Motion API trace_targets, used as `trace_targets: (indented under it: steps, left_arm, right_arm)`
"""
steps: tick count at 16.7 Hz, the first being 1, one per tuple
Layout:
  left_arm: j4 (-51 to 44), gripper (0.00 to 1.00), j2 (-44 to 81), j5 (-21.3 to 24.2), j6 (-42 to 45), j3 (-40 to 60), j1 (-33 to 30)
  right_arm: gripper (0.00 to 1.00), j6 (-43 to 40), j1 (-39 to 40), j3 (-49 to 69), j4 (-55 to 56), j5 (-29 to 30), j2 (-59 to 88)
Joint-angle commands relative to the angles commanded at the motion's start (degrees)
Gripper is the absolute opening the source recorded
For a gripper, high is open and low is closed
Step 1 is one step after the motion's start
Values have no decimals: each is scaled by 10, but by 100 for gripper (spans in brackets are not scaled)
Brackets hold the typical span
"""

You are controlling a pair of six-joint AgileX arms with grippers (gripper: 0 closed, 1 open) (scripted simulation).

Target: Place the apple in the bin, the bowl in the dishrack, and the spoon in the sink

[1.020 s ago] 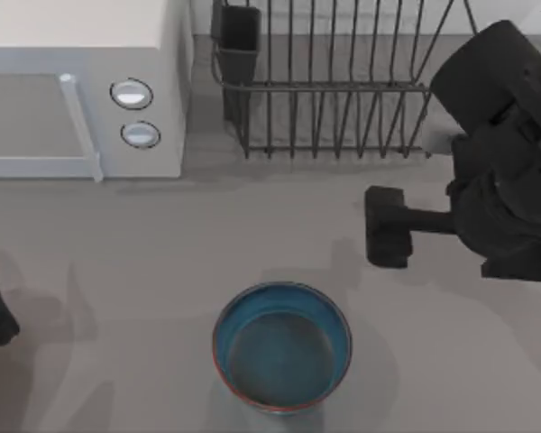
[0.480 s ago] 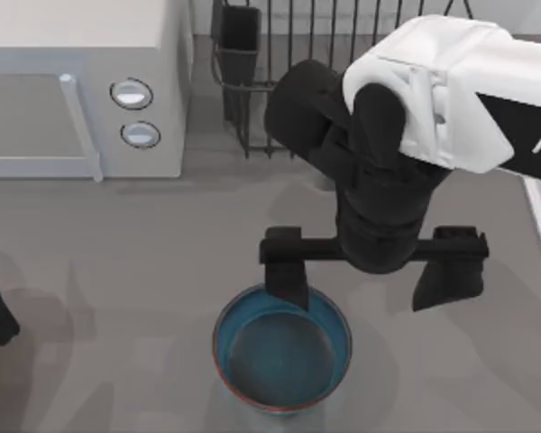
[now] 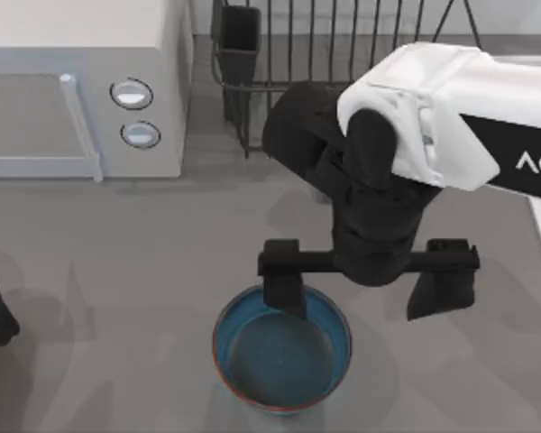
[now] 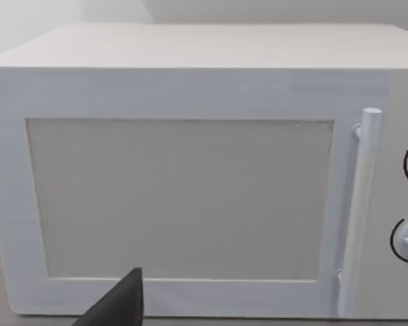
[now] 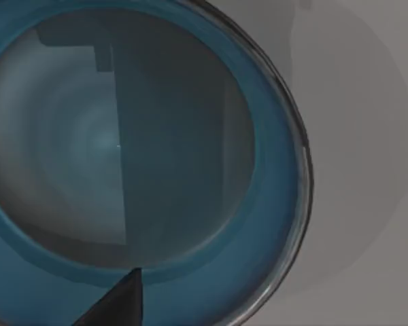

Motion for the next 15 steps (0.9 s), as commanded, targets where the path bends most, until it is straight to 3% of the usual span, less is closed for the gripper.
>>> trace_targets:
  steps: [6, 12, 15]
  left_arm:
    - [0, 100, 0, 0, 0, 0, 0]
    - [0, 100, 0, 0, 0, 0, 0]
    - [0, 100, 0, 0, 0, 0, 0]
  right_arm:
    - [100, 3, 2, -103, 152, 0, 44]
    - [100, 4, 3, -119, 170, 0, 50]
    - [77, 4, 3, -119, 170, 0, 50]
